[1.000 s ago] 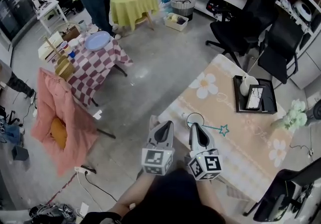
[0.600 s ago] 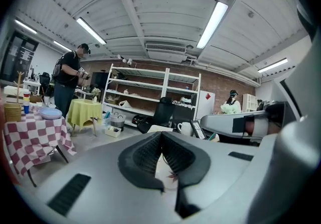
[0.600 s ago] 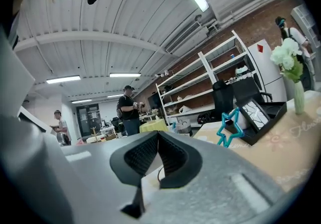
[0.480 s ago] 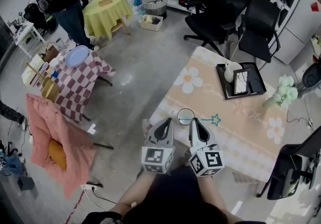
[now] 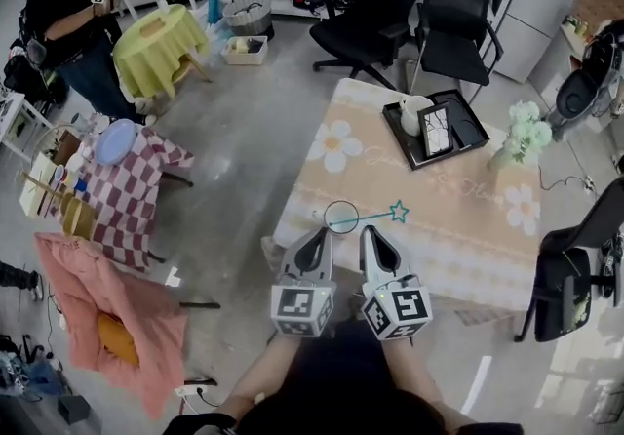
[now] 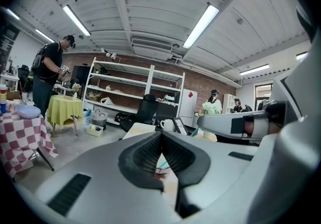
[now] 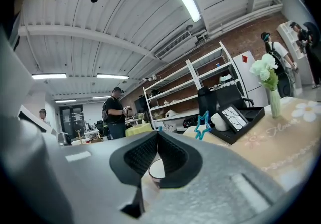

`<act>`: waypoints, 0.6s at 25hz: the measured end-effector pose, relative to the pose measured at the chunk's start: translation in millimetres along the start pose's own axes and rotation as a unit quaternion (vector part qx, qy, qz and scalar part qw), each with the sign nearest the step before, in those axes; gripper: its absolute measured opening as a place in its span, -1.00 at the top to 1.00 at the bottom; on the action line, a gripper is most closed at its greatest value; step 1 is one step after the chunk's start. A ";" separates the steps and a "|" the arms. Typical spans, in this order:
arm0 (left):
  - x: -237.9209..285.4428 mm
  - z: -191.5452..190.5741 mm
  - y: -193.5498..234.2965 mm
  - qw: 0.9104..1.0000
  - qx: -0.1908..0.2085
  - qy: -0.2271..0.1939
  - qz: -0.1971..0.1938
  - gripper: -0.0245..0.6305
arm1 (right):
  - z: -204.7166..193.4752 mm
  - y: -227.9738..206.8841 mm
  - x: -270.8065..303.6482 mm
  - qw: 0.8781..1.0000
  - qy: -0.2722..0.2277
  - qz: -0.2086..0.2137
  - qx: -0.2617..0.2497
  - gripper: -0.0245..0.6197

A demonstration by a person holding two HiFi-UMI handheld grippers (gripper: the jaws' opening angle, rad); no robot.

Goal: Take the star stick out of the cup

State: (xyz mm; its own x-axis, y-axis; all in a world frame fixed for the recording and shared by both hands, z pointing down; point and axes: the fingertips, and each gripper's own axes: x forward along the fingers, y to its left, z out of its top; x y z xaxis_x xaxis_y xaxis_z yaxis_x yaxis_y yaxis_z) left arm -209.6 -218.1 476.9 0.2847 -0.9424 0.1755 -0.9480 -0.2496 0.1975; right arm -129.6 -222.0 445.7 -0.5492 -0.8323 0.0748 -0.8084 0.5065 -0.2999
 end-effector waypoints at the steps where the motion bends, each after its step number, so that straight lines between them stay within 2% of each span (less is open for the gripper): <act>1: 0.6 -0.9 -1.9 1.000 0.001 0.002 -0.006 0.90 | -0.2 -1.1 -2.5 1.000 -0.002 -0.007 0.000 0.91; 15: 11.2 -7.6 -38.1 0.996 0.007 0.017 -0.093 0.90 | 0.3 -27.8 -40.0 0.995 -0.019 -0.100 0.005 0.91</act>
State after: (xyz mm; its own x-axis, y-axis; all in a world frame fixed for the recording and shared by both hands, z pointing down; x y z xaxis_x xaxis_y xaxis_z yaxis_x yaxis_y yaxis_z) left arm -169.2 -217.4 478.7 0.4596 -0.8719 0.1690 -0.8803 -0.4221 0.2167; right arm -85.1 -202.9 450.8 -0.3683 -0.9246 0.0975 -0.8986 0.3270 -0.2927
